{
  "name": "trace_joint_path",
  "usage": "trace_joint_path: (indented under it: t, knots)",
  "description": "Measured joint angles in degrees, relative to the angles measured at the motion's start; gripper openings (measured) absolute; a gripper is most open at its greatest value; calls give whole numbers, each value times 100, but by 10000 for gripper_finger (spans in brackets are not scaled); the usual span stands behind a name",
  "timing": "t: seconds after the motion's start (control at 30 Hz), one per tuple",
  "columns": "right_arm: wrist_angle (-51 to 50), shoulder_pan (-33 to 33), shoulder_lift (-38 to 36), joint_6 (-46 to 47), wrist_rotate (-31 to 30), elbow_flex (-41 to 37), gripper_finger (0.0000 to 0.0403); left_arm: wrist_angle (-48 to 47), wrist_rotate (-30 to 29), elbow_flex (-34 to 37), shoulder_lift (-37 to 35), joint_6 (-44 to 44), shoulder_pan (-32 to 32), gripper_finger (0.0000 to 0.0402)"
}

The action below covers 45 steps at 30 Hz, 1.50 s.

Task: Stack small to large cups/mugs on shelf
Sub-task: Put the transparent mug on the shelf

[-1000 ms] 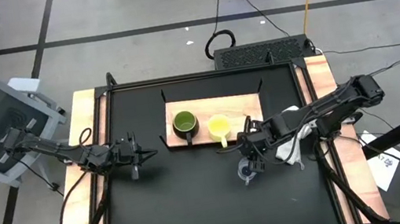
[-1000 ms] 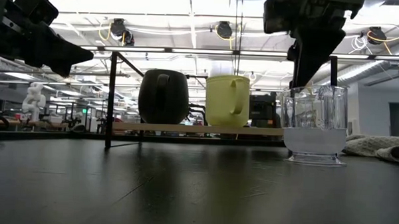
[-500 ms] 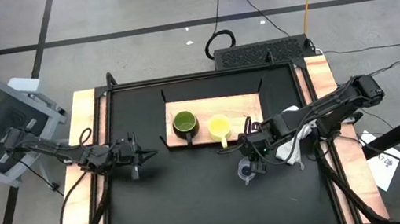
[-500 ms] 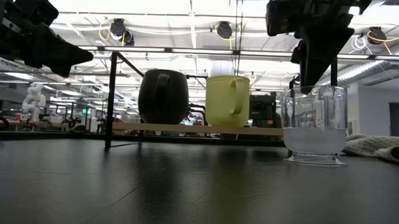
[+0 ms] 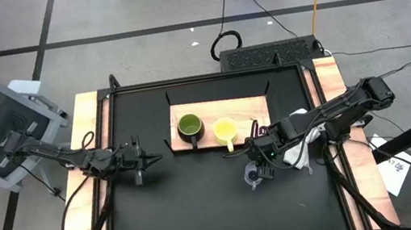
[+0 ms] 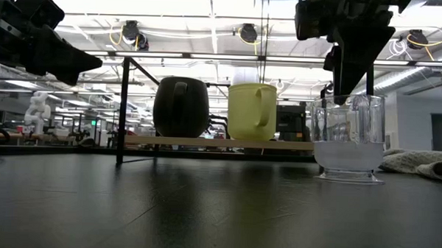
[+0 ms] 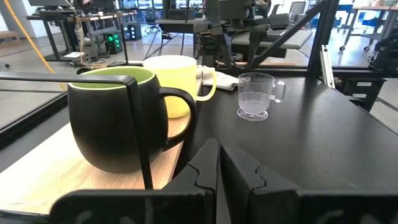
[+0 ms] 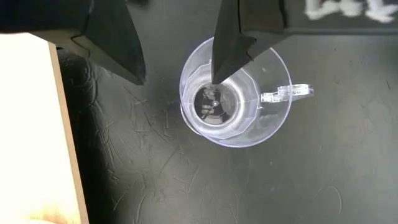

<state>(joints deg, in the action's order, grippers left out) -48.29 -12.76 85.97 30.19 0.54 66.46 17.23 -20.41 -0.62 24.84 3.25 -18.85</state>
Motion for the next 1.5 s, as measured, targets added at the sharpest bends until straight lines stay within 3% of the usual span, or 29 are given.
trace_joint_path:
  t: [1.5]
  knots:
    - [598, -37, 20, 37, 323, -354, 179, -74, -2, 0, 0, 0, 2, 19]
